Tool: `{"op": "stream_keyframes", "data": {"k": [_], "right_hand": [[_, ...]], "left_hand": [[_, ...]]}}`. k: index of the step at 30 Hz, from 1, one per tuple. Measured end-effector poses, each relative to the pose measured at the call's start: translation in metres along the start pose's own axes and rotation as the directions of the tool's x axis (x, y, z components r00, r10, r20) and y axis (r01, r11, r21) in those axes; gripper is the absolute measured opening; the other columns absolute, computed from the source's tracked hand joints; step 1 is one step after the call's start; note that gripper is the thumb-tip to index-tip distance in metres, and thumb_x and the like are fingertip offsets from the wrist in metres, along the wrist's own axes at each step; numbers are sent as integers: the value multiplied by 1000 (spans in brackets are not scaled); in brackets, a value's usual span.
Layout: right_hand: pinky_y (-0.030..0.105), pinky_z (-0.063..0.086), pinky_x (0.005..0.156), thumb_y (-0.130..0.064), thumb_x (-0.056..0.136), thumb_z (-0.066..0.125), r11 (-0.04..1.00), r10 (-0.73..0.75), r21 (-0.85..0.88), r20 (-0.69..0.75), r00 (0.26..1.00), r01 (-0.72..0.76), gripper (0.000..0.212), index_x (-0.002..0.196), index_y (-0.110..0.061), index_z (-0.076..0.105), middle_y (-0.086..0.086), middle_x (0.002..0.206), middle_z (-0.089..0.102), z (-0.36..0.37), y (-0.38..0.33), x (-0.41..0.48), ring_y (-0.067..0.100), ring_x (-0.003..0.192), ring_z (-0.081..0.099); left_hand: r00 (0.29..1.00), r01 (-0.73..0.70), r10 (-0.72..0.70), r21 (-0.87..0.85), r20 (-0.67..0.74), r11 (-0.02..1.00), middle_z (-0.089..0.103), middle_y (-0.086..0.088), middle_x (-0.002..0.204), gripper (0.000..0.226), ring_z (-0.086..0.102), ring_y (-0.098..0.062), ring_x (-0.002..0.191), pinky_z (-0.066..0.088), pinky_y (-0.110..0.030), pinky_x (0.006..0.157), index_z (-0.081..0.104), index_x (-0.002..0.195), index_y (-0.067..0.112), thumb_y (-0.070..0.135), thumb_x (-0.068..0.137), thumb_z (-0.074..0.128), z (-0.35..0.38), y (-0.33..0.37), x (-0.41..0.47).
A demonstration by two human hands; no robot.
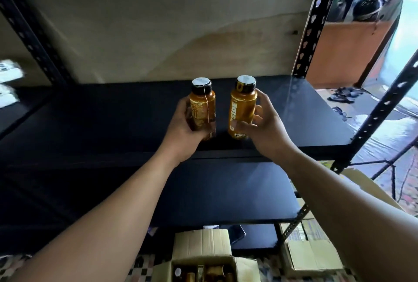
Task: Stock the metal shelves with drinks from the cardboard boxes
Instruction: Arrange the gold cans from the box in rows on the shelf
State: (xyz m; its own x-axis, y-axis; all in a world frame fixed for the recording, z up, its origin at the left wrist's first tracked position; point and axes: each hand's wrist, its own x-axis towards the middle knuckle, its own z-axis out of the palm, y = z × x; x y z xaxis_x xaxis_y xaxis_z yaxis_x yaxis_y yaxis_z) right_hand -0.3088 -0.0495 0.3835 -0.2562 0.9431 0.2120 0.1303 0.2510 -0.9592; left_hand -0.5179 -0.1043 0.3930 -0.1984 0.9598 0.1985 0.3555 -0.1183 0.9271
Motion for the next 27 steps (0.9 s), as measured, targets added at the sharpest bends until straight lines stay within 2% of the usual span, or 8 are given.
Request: {"op": "stream_keyframes", "data": {"k": [3,7,10,12,14,19,22,27], "right_hand": [[58,58,93,-41,65,85,998,-49,-43,46,998,51,87,138,-60,42,-14,126,65,-7,4,14,17,115,68],[54,54,101,-25,81,83,989,-70,-117,149,986,88,95,154,-52,29,-11,131,64,-20,8,25,15,122,64],[49,49,107,-51,71,82,979,-90,-170,120,989,109,99,153,-55,27,-13,140,59,-31,-2,29,13,131,56],[33,50,101,-62,66,80,968,-134,-206,58,989,143,95,150,-49,36,-14,141,57,-37,-16,31,6,128,56],[25,52,91,-55,72,84,950,-206,-234,20,978,204,84,146,-40,45,-17,131,61,-41,-30,34,0,118,60],[20,55,81,-41,73,90,937,-199,-287,27,980,198,75,137,-38,52,-27,116,64,-35,-35,33,-8,105,62],[9,51,73,-36,74,90,948,-150,-279,30,988,153,77,139,-40,49,-32,113,61,-29,-24,30,-15,99,60],[8,51,76,-36,82,85,967,-119,-231,-50,992,104,71,140,-43,44,-32,114,59,-16,-7,25,-24,96,57]], "left_hand": [[998,-4,-1,73,66,997,61,20,125,73,55,9,113,44,-17,91,43,145,35,25,83,82,9,8,14],[984,-4,-15,104,177,995,62,19,130,60,51,3,126,41,-39,112,52,135,38,22,84,81,6,13,29],[998,4,-11,116,62,993,51,15,139,84,43,-6,135,39,-39,111,39,146,38,34,77,87,0,21,30],[998,-42,49,138,-49,990,52,12,134,91,47,-5,128,44,-34,102,40,145,35,48,69,89,-3,32,29],[988,-111,128,181,-86,977,57,11,125,88,54,-1,117,48,-29,93,45,139,34,56,65,88,-4,44,30],[984,-141,162,227,-74,964,62,10,109,79,62,-6,100,54,-33,89,48,134,29,37,69,92,-3,48,33],[988,-123,140,205,-72,971,67,11,108,78,63,-5,105,52,-39,97,47,137,29,37,73,90,-2,33,32],[994,-105,109,159,-22,982,63,9,126,99,59,-6,121,48,-42,106,32,146,37,41,68,92,7,7,31]]}}
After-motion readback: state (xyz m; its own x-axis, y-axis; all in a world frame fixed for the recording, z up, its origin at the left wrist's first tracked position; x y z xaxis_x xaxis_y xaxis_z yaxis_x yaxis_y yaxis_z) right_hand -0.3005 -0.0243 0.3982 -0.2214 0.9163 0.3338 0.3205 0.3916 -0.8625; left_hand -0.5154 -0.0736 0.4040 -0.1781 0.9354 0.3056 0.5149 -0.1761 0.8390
